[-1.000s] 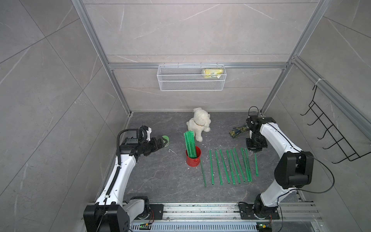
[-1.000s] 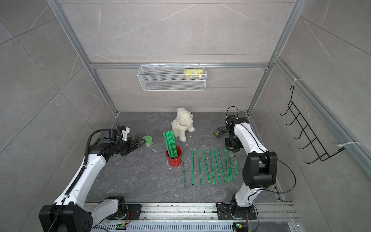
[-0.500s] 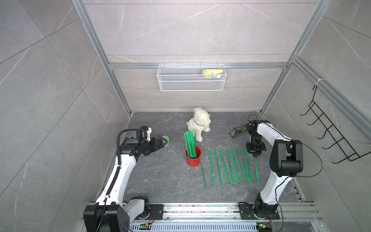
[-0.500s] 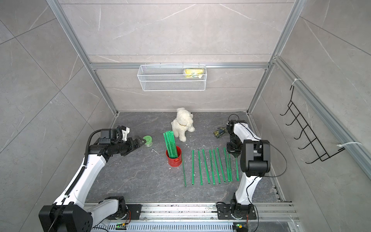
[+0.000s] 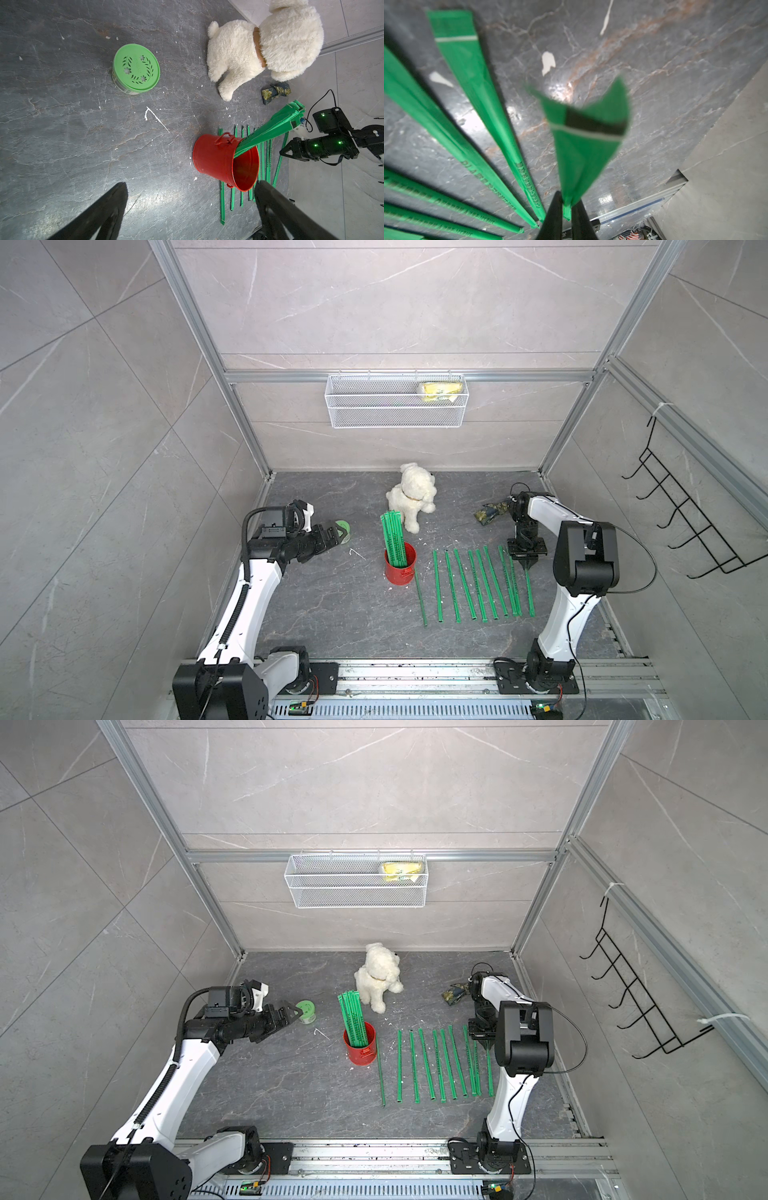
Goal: Take the straws out of the storage container
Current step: Place the straw at the center of the board.
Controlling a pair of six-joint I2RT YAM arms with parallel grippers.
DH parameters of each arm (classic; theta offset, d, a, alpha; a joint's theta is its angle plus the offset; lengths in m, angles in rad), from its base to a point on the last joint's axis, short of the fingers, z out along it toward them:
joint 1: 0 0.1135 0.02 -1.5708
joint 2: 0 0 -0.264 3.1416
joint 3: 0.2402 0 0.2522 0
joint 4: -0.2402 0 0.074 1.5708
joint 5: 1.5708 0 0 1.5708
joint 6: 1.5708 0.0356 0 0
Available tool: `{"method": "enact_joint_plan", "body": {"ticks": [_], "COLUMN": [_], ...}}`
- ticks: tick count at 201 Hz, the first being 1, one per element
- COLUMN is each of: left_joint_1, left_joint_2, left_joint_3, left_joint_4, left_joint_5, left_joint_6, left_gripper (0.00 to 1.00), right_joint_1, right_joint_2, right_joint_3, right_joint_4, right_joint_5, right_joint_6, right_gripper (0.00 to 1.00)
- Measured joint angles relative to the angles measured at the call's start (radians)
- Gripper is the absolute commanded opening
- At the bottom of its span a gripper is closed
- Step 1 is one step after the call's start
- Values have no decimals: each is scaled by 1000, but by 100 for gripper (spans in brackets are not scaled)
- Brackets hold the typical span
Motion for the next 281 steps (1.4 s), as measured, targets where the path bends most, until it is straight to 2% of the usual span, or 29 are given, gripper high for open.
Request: {"method": "enact_joint_plan", "body": {"ticks": [124, 145, 172, 201, 227, 252, 281], "left_joint_1": [0, 0, 0, 0, -2, -11, -41], "left_joint_2": [0, 0, 0, 0, 0, -2, -13], "left_joint_3": [0, 0, 0, 0, 0, 0, 0], "left_joint_4": [0, 0, 0, 2, 3, 10, 22], "left_joint_5": [0, 0, 0, 0, 0, -4, -21], "left_joint_6": [0, 0, 0, 0, 0, 0, 11], "left_gripper": [100, 100, 100, 100, 100, 100, 100], "right_joint_1": [-2, -1, 24, 146, 290, 402, 559], "right_joint_2": [23, -37, -217, -456, -601, -661, -646], "right_joint_3": [0, 0, -6, -25, -52, -86, -89], "right_joint_4": [23, 24, 34, 53, 91, 142, 206], "right_joint_5": [-29, -66, -121, -149, -150, -149, -114], "right_joint_6": [0, 0, 13, 62, 114, 159, 185], "right_gripper": [19, 20, 22, 28, 30, 31, 34]}}
